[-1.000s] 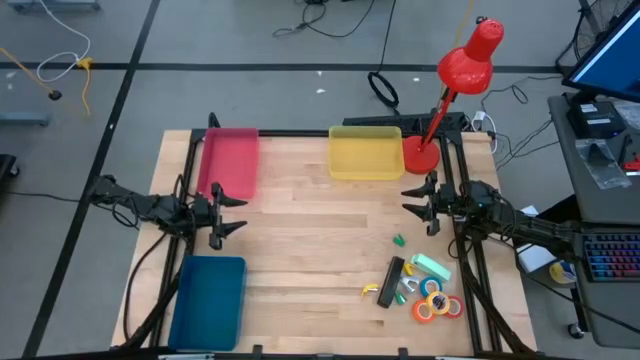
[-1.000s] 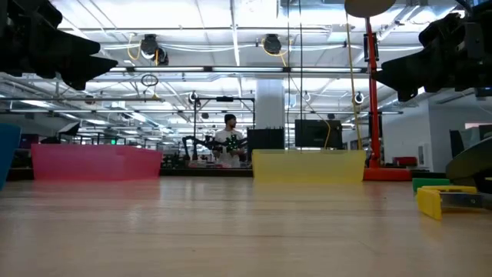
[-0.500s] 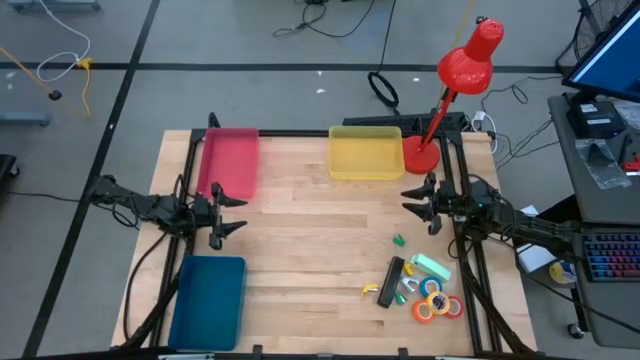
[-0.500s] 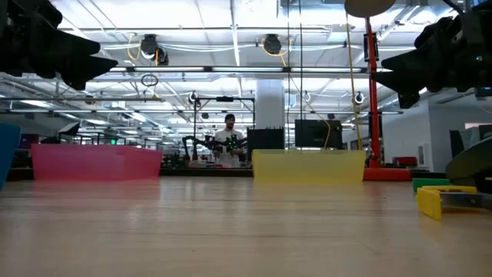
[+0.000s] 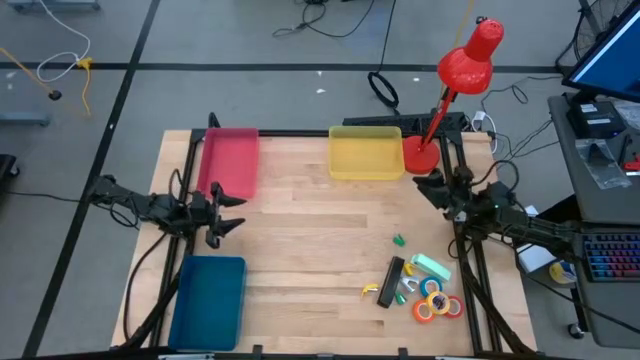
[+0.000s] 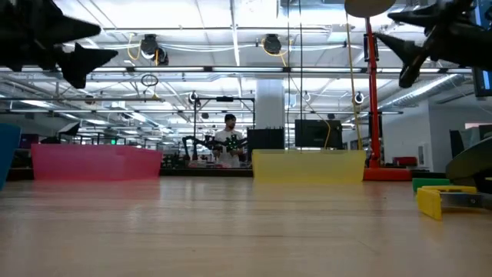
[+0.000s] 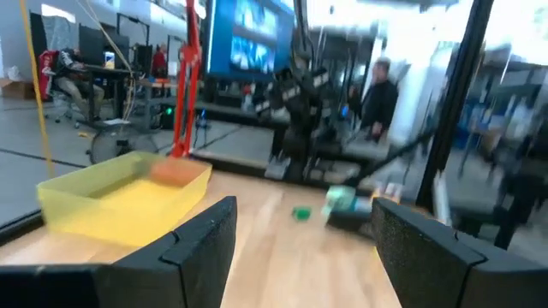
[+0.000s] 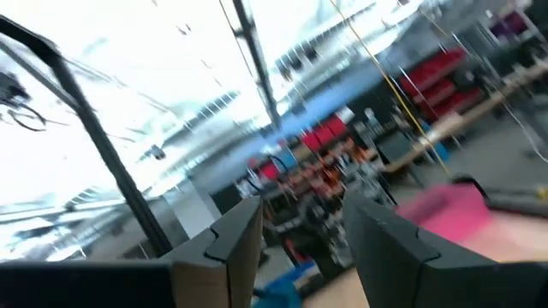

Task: Pick and place Stapler, Stapler remover, tape
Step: Put the light blue stapler into the red bin

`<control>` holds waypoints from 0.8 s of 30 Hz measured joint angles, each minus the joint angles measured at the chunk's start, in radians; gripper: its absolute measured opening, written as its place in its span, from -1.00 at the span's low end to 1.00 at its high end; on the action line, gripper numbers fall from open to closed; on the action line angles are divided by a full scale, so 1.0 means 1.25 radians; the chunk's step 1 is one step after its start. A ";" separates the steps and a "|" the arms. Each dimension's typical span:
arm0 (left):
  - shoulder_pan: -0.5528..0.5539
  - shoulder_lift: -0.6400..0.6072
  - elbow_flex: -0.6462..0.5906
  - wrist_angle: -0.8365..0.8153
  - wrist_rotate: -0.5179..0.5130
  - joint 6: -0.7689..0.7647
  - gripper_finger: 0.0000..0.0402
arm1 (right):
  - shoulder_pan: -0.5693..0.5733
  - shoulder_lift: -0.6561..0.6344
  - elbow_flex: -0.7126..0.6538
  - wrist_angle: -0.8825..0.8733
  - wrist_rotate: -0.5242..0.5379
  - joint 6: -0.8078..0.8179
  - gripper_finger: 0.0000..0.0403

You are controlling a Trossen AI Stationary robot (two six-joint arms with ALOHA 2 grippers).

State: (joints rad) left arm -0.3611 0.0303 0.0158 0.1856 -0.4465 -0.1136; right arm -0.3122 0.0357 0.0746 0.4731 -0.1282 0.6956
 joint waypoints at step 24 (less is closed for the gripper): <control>0.000 0.000 0.000 0.154 0.000 -0.195 0.34 | 0.069 0.216 0.154 0.200 -0.099 -0.080 -0.23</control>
State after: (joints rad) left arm -0.3611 0.0303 0.0162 0.3786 -0.4464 -0.3576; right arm -0.2262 0.3062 0.2671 0.7236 -0.2523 0.5953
